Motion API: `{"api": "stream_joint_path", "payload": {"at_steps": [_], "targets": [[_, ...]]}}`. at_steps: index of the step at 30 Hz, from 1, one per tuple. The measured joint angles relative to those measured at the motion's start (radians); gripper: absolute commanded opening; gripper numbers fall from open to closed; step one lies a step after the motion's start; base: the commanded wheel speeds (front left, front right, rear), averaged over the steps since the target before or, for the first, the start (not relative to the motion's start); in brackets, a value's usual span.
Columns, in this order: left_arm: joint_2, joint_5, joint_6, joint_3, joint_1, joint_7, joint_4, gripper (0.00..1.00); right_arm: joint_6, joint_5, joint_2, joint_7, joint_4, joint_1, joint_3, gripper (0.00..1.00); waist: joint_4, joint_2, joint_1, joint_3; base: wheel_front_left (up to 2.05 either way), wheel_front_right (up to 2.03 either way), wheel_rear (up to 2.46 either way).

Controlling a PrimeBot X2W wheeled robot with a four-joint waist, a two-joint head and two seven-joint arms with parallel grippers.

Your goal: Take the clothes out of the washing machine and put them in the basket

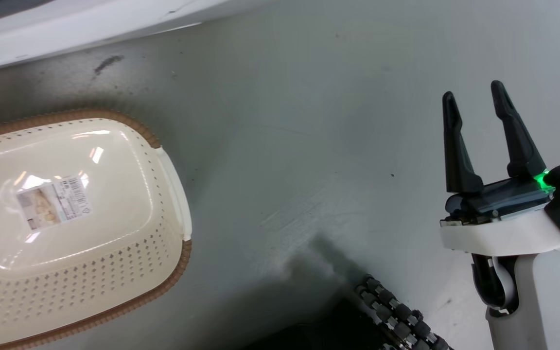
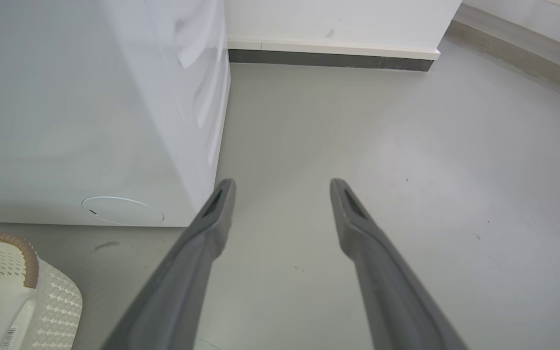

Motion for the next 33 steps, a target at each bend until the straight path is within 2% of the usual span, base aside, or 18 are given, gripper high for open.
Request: {"api": "stream_joint_path", "payload": {"at_steps": [4, 10, 21, 24, 25, 28, 30, 33], "targets": [[-0.028, 0.005, 0.015, 0.017, 0.012, -0.203, 0.013, 0.00, 0.000, -0.017, 0.000, 0.000, 0.011, -0.003, -0.018, 1.00, 0.025, 0.0000, 0.0000, -0.031, 0.00, 0.00, 0.00], [-0.078, -0.030, 0.015, 0.033, 0.111, -0.408, 0.086, 0.00, 0.000, -0.044, 0.001, 0.000, 0.024, -0.010, -0.052, 1.00, 0.064, 0.0000, 0.0000, -0.101, 0.00, 0.00, 0.00], [-0.210, -0.077, 0.016, 0.042, 0.354, -0.811, 0.177, 0.00, 0.000, -0.138, 0.001, 0.000, 0.041, 0.014, -0.098, 1.00, 0.144, 0.0001, -0.0002, -0.267, 0.00, 0.00, 0.00], [-0.243, -0.087, 0.026, 0.048, 0.436, -0.877, 0.182, 0.00, 0.000, -0.167, 0.001, 0.000, 0.045, 0.033, -0.103, 1.00, 0.168, 0.0000, -0.0001, -0.320, 0.00, 0.00, 0.00], [-0.265, -0.091, 0.045, 0.065, 0.522, -0.898, 0.151, 0.00, 0.000, -0.198, 0.001, 0.000, 0.047, 0.052, -0.105, 1.00, 0.191, 0.0000, -0.0002, -0.375, 0.00, 0.00, 0.00], [-0.269, -0.070, 0.089, 0.129, 0.614, -0.900, 0.017, 0.00, 0.000, -0.210, 0.001, 0.000, 0.051, 0.070, -0.116, 1.00, 0.214, 0.0000, -0.0003, -0.428, 0.00, 0.00, 0.00], [-0.275, -0.048, 0.132, 0.193, 0.686, -0.901, -0.101, 0.00, 0.000, -0.217, 0.001, 0.000, 0.053, 0.081, -0.126, 1.00, 0.231, 0.0001, -0.0004, -0.460, 0.00, 0.00, 0.00], [-0.305, 0.002, 0.176, 0.269, 0.823, -0.903, -0.258, 0.00, 0.000, -0.229, 0.001, 0.000, 0.063, 0.105, -0.155, 1.00, 0.263, 0.0001, -0.0004, -0.503, 0.00, 0.00, 0.00]]}}
